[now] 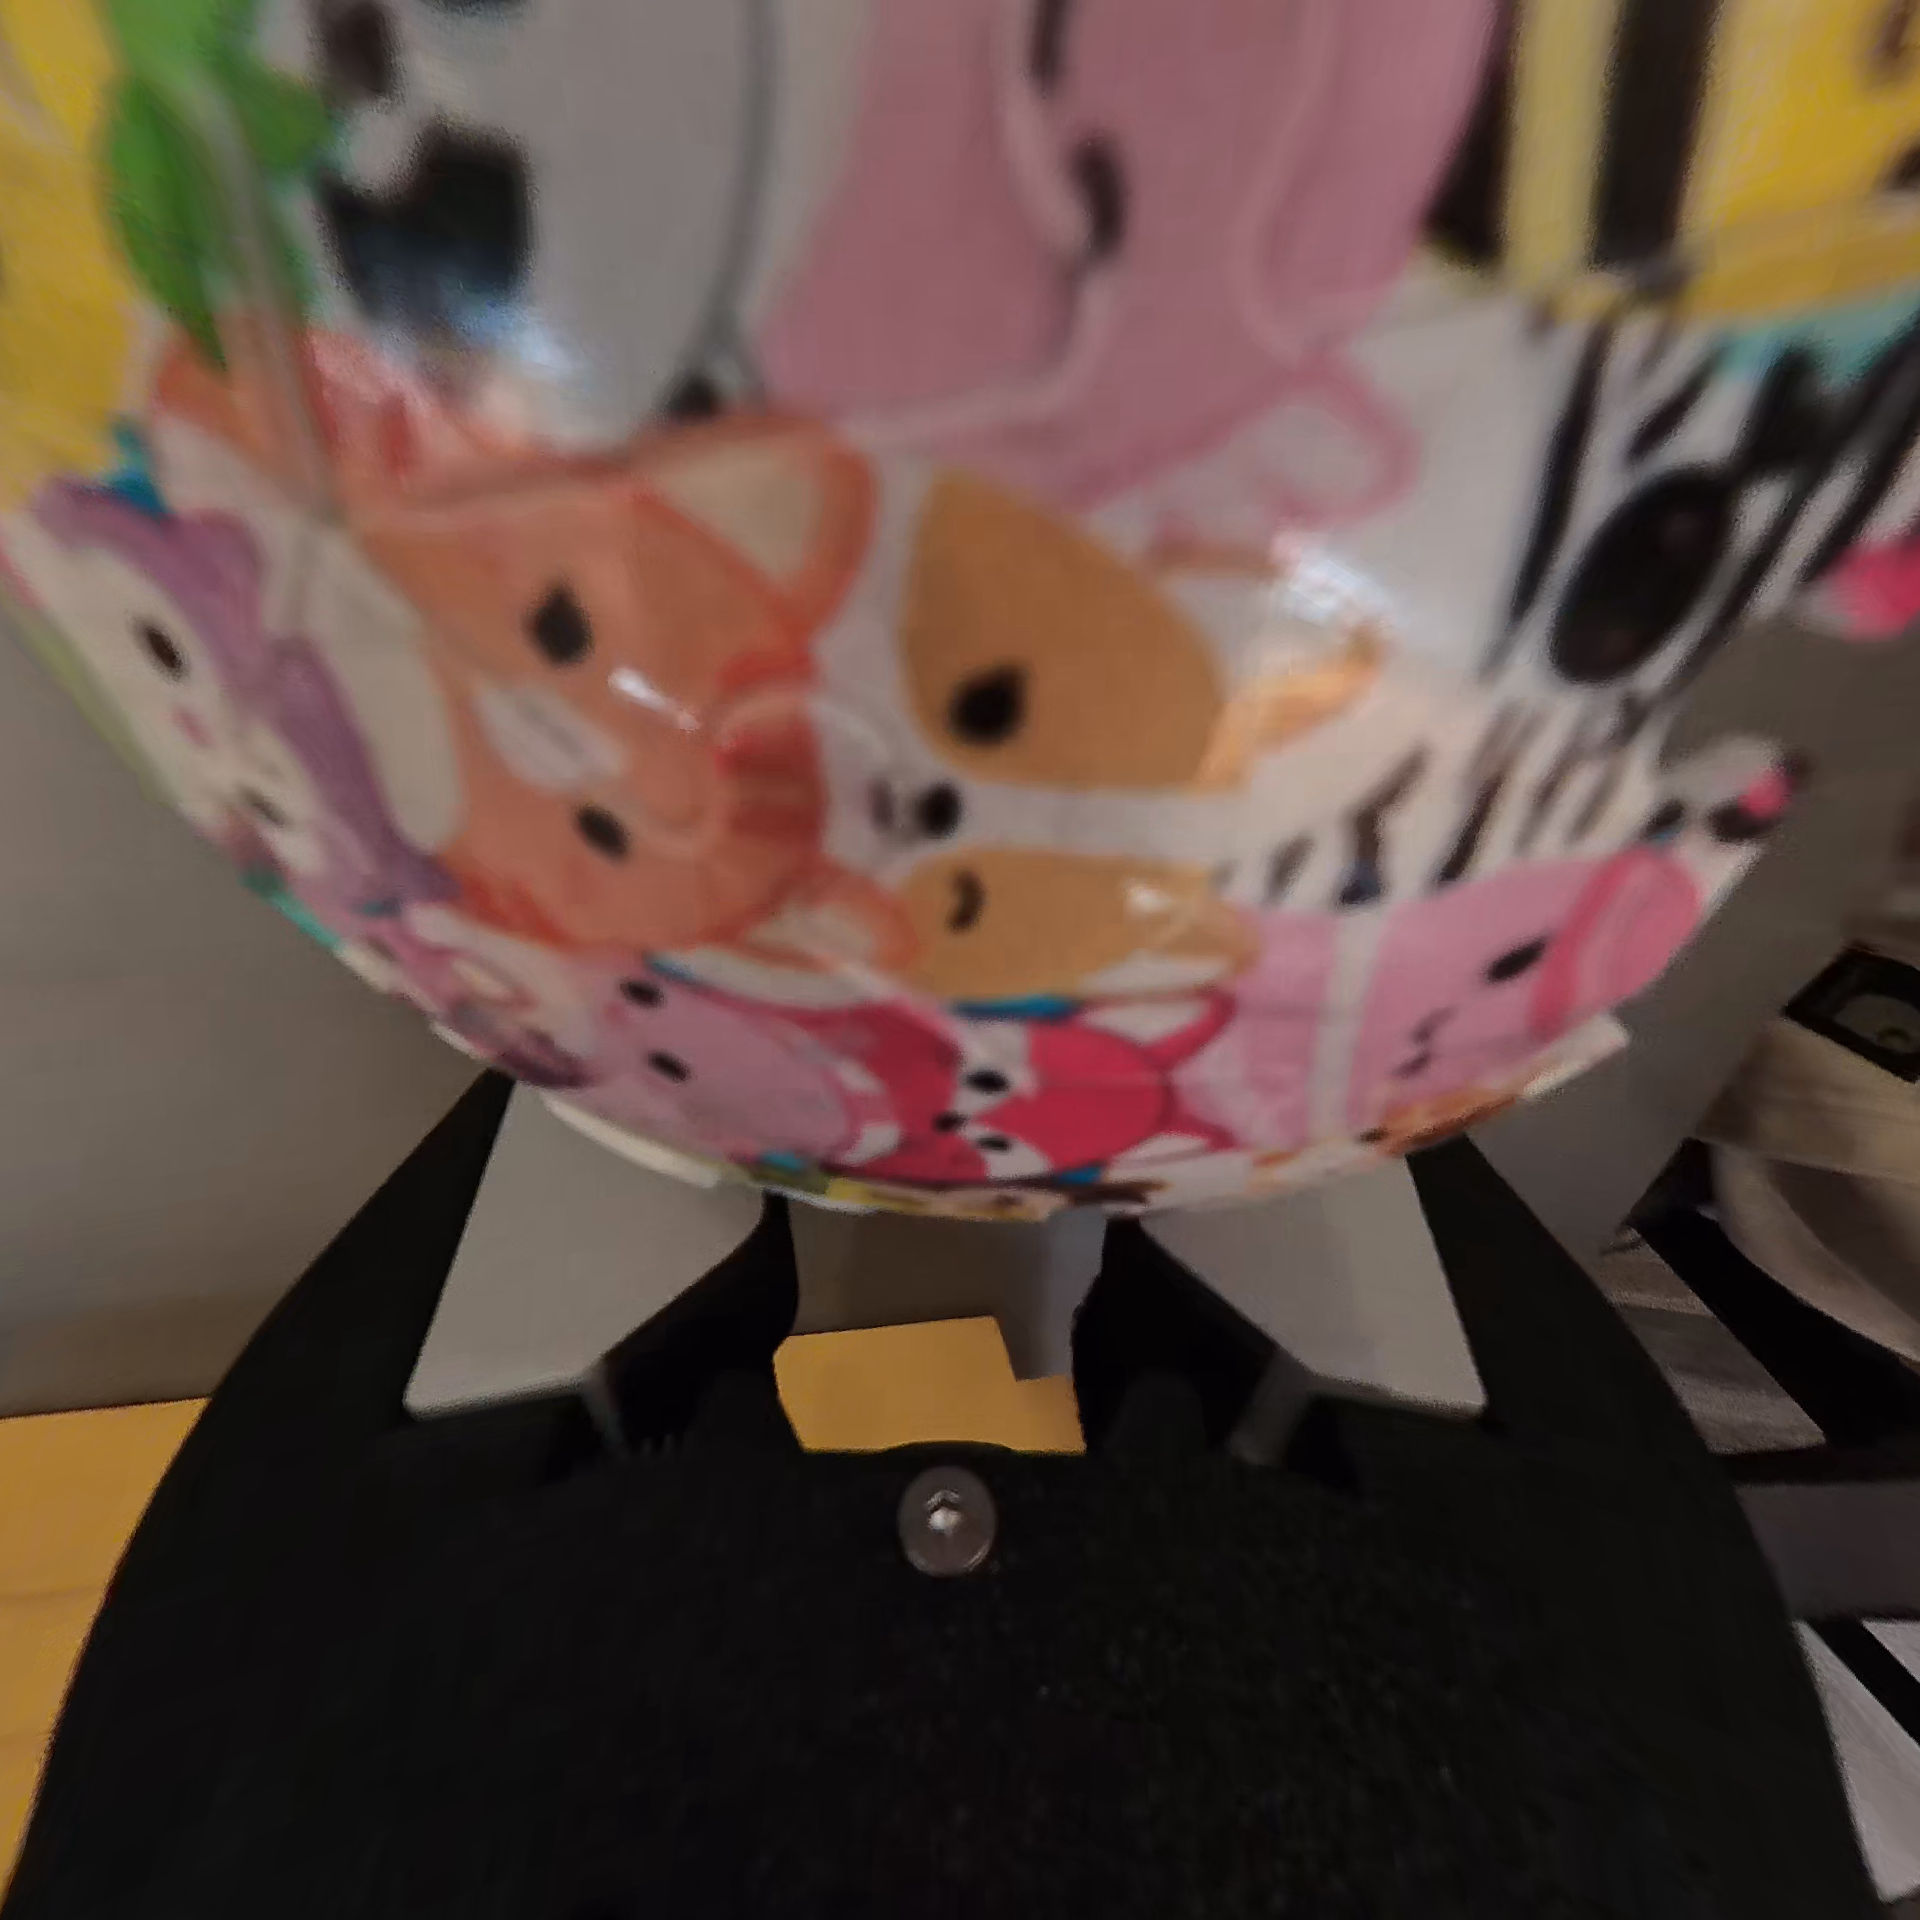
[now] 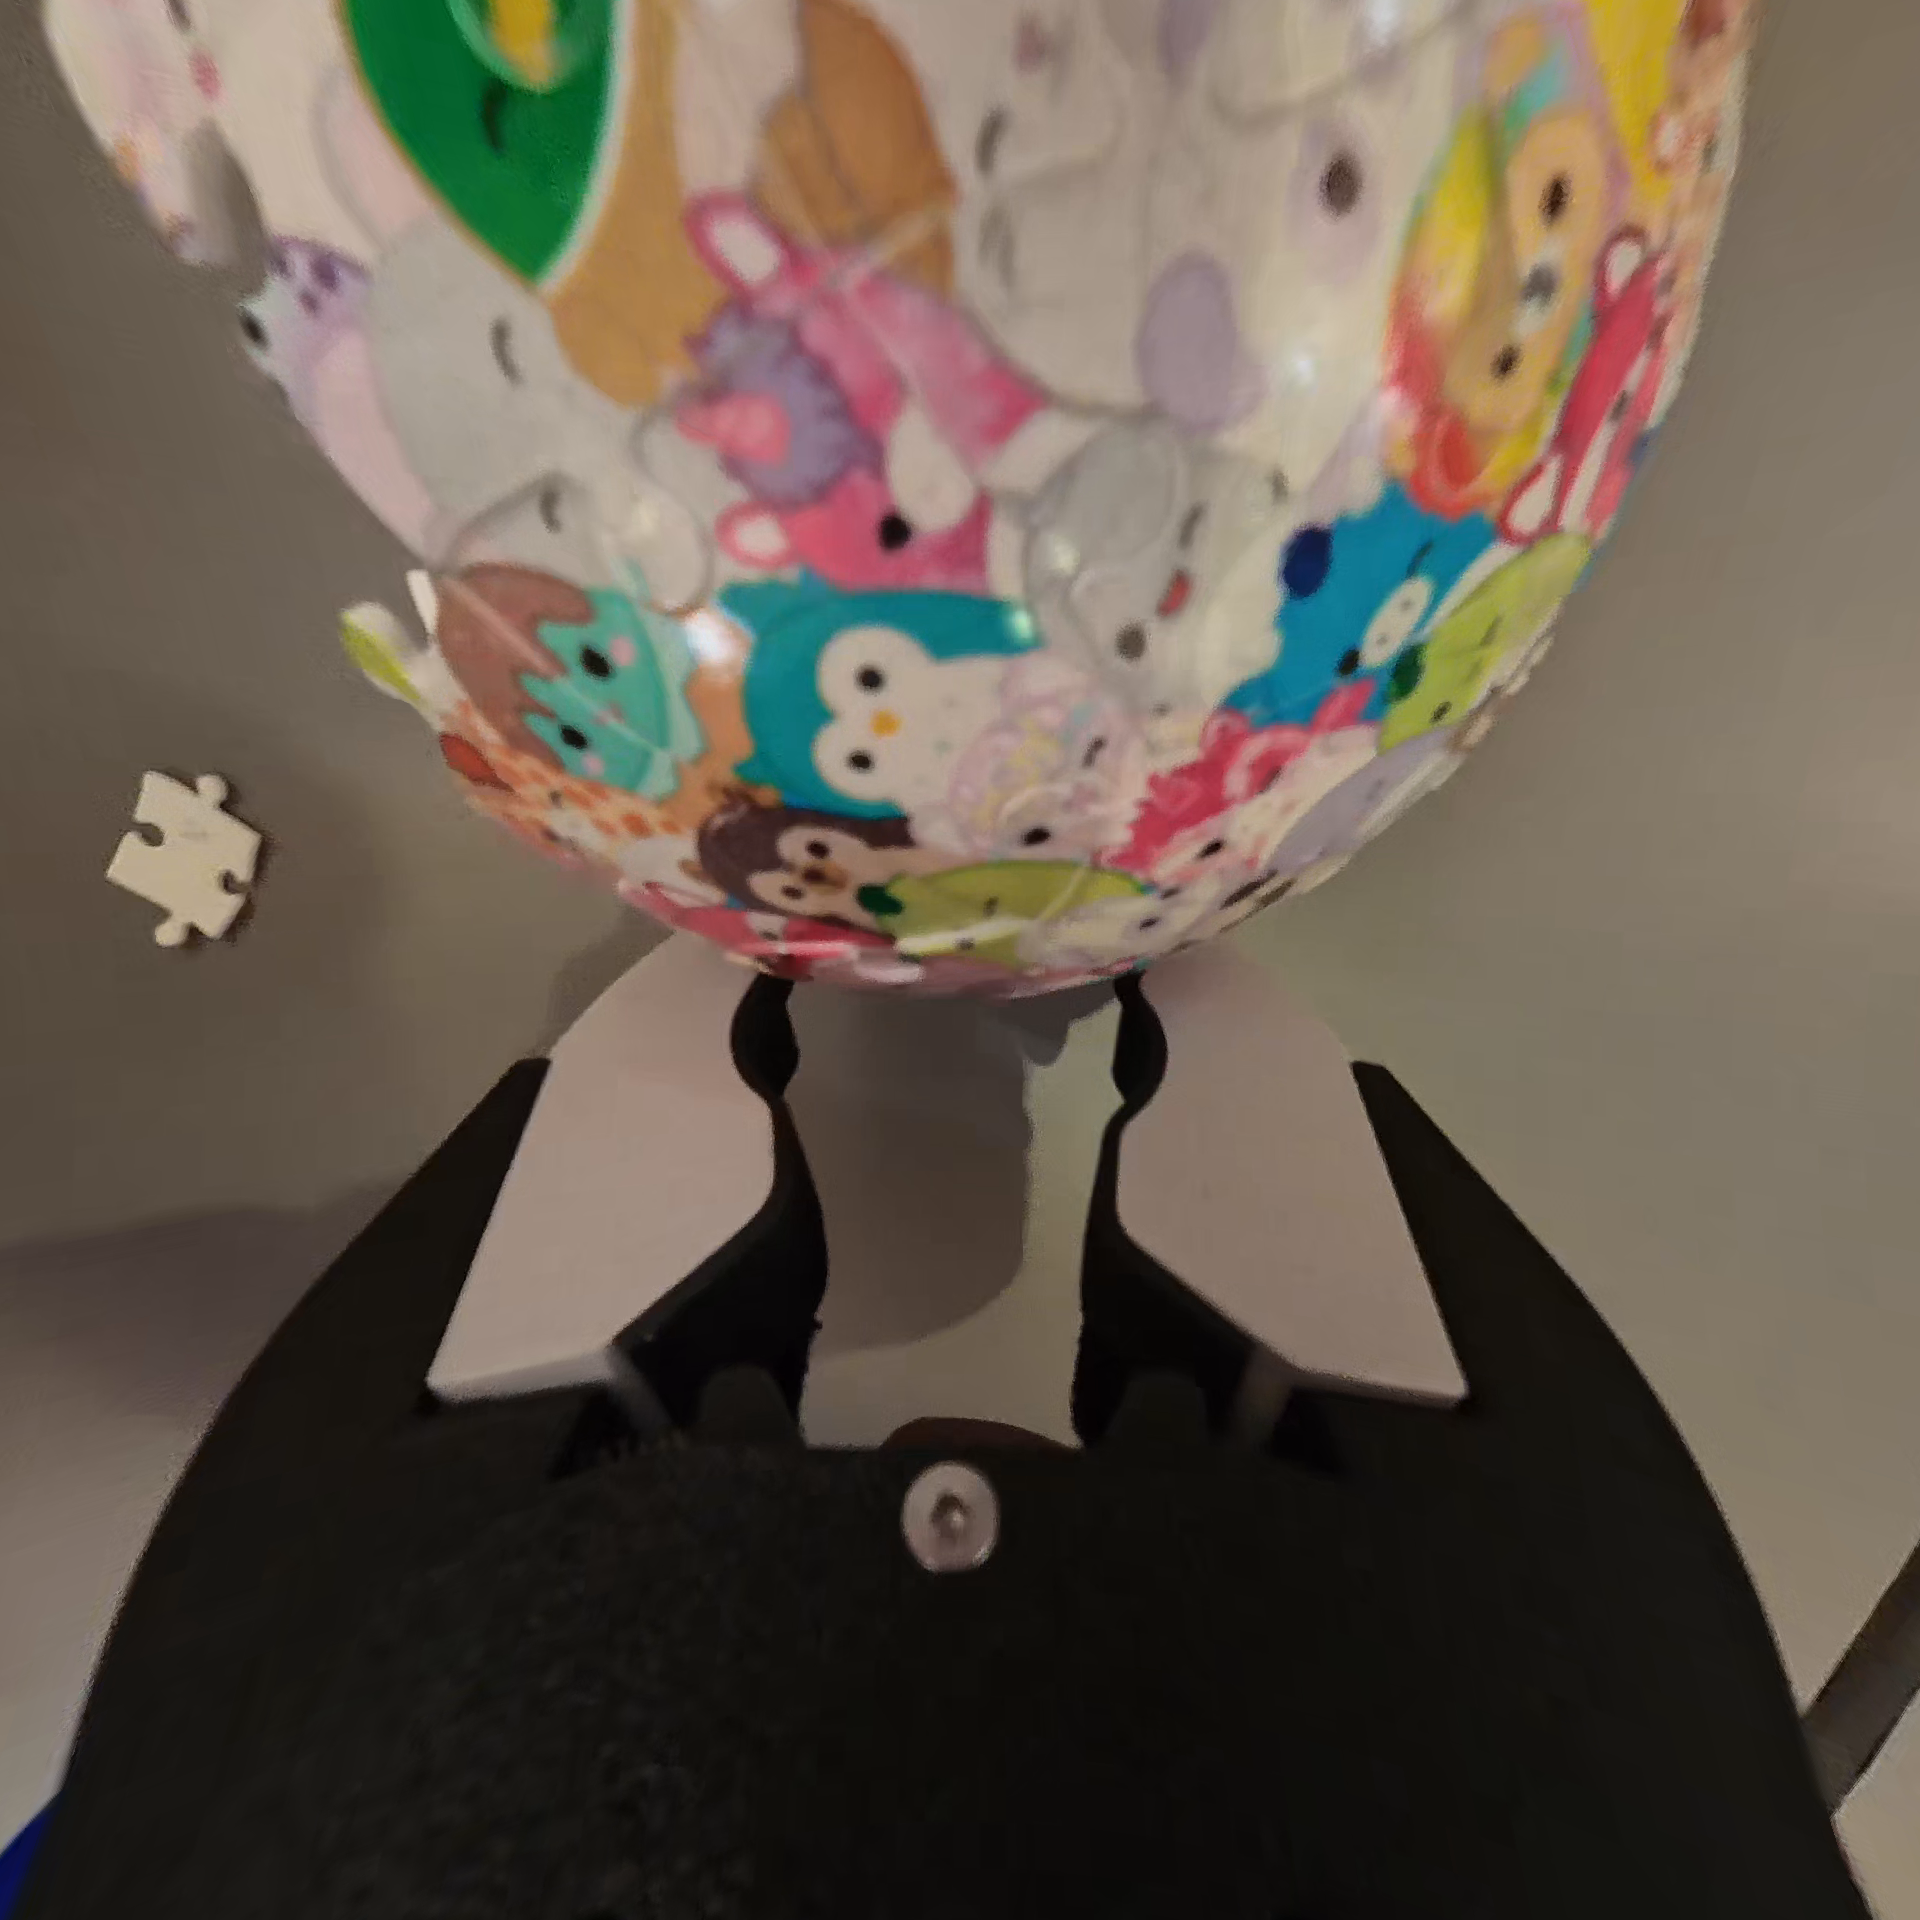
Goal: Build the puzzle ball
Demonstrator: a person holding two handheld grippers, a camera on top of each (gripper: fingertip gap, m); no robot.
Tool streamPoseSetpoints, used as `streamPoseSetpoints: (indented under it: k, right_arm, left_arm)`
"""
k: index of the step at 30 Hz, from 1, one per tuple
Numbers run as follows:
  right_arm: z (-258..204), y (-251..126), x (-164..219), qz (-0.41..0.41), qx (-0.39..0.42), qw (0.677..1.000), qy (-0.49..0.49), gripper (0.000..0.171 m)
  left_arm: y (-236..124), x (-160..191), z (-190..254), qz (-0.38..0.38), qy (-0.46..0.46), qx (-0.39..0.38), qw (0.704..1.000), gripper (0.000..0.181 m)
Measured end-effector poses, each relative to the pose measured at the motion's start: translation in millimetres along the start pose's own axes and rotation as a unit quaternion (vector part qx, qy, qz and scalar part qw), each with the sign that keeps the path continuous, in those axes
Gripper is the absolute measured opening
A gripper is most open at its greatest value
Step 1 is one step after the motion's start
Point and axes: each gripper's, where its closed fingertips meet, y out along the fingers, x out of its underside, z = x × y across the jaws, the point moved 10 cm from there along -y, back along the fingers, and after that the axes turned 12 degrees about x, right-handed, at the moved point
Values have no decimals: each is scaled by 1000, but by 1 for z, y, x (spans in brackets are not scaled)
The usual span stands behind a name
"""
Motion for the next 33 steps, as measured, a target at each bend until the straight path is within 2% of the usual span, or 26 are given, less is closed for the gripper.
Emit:
streamPoseSetpoints:
  k: [6, 11, 21, 26, 28, 30, 33]
  right_arm:
    - [-18, 2, 3, -4, 95, 994, -45, 59]
    - [-31, 6, 8, 5, 99, 994, -41, 60]
    - [-28, 4, 15, 13, 102, 994, -30, 64]
    - [-30, -12, 30, -19, 150, 989, 2, 72]
    - [-48, -36, 30, -4, 194, 980, 37, 66]
    - [-87, -53, 23, 36, 224, 972, 64, 68]
    - [-156, -40, -1, 119, 248, 955, 113, 68]
  left_arm:
    - [14, 1, 10, -2, -2, -43, 999, 72]
    - [22, 1, 17, 6, 1, -33, 999, 73]
    - [23, 3, 18, -10, -3, -23, 1000, 74]
    - [13, 12, 23, -11, -15, -27, 999, 75]
    - [2, 22, 33, 10, -27, -41, 999, 76]
    - [-13, 32, 53, 64, -27, -46, 997, 78]
    - [-31, 47, 85, 176, -29, -48, 983, 78]
